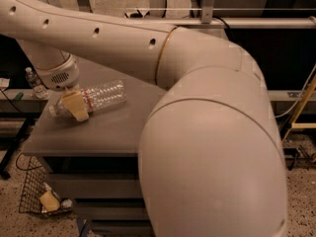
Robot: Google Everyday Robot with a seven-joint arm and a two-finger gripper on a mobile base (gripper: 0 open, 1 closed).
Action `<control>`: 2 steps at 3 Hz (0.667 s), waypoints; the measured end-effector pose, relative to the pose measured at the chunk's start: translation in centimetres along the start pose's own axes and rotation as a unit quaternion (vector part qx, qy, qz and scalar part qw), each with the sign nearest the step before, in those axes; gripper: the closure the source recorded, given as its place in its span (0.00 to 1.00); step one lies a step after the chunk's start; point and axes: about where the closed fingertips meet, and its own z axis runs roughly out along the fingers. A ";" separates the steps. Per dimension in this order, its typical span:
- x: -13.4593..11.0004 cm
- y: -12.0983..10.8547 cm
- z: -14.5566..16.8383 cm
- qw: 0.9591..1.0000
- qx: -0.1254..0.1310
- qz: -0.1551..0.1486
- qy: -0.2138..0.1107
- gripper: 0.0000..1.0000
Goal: Place water bottle upright
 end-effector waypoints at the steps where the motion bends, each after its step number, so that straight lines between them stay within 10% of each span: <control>1: 0.9 0.0 -2.0 1.000 0.014 -0.003 -0.011 0.88; 2: 2.2 0.0 -6.0 0.997 0.042 -0.012 -0.059 1.00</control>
Offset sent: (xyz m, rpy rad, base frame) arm -0.0014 -0.0473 0.1284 0.2427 0.0247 0.0843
